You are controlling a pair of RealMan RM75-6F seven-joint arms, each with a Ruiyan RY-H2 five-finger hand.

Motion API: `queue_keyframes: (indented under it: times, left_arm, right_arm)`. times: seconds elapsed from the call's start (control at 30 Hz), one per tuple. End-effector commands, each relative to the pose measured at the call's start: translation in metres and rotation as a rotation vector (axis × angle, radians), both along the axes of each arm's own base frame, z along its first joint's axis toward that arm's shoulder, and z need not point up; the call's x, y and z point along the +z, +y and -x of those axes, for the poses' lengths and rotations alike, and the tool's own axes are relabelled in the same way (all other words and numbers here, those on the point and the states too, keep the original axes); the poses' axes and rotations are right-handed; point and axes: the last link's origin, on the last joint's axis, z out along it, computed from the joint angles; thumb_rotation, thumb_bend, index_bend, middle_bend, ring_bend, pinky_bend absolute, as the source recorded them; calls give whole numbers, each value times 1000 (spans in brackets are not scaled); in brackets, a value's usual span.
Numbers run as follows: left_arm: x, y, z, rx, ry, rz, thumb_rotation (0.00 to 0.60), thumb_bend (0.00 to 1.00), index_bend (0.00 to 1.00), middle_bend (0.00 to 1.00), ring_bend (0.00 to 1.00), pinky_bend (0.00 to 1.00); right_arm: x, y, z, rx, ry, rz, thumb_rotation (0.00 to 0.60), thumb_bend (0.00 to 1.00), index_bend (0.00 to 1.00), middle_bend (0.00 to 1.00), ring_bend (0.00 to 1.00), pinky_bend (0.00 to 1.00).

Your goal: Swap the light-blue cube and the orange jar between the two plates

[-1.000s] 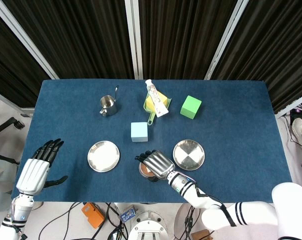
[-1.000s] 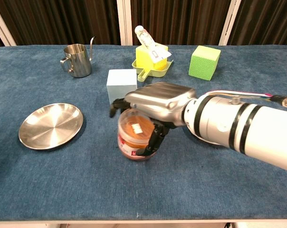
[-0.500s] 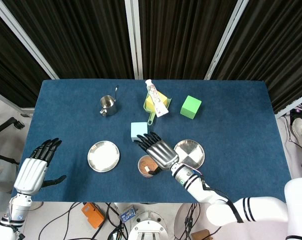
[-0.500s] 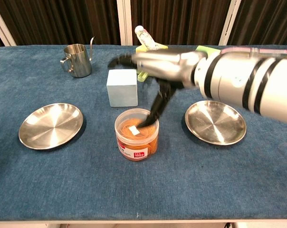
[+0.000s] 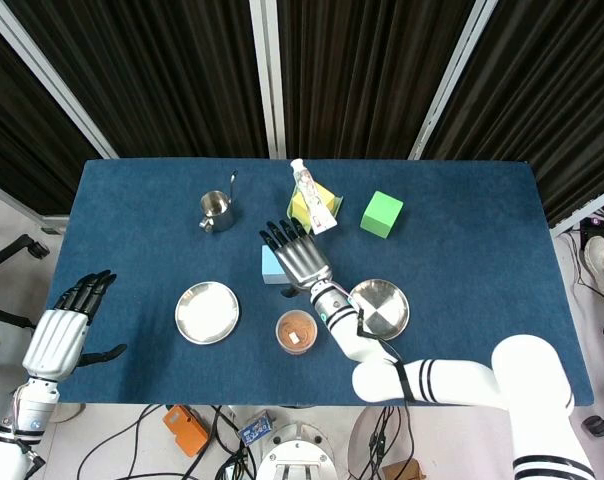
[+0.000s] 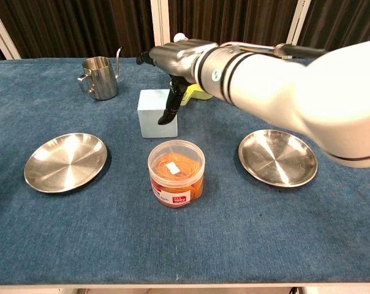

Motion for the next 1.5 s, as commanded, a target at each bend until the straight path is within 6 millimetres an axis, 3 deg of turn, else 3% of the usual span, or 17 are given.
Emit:
queue_keyframes:
  times: [0.03,0.1,0.13,0.17,0.27,0.43,0.57,0.7,0.8,0.87,1.0,1.2,1.5]
  left_arm:
    - [0,1,2,5,0,2,600,22,54,53,69,201]
    - [2,0,3,9,-2,-1,600,23,54,53,69,201]
    - [3,0,4,10,-3,-5,600,22,54,53,69,201]
    - [3,0,4,12,-5,-8,600,23,54,53,69,201]
    - [4,0,5,13,-9,-10,600,23,54,53,69,201]
    - [4,-1,4,10,-9,-7,600,23,54,53,69,200]
    - [6,-3,4,10,-12,-18,600,23,54,53,69,199]
    - [8,-6,2,1,-13,-22,600,23,54,53,69,194]
    - [8,-10,0,-12,-10,-25,600,24,54,53,69,194]
    - [7,-11,-3,-25,-8,-18,600,25,54,53,69,194]
    - [2,-11,-7,-35,1,-2,600,27,54,53,69,194]
    - [-6,-7,-11,-41,17,24,600,28,54,53,69,194]
    - [-11,-6,-15,-36,33,33,600,28,54,53,69,194]
  right_arm:
    - [-27,-6,-8,-41,42,-33,524,289,0,0,0,0]
    - [-33,-8,-7,-46,49,-43,524,320,3,7,0,44]
    - [-34,-9,-6,-46,53,-45,524,343,50,55,32,140]
    - [-36,-9,-5,-49,55,-49,524,358,127,116,90,246]
    - [-37,-10,-1,-54,62,-57,526,390,337,265,249,424]
    - [-33,-11,-5,-50,22,-44,600,436,608,501,506,621]
    - [-19,-9,-11,0,-20,15,600,472,763,629,641,752]
    - [13,1,-12,51,-104,52,600,473,774,638,650,760]
    - [44,12,6,68,-139,65,600,474,771,638,650,760]
    - [67,18,31,65,-112,83,600,474,765,637,650,761]
    - [93,26,82,21,-39,92,600,474,753,637,649,761]
    - [98,37,143,-45,19,39,600,473,721,637,631,738]
    - [78,47,174,-56,18,-57,600,473,619,617,570,664]
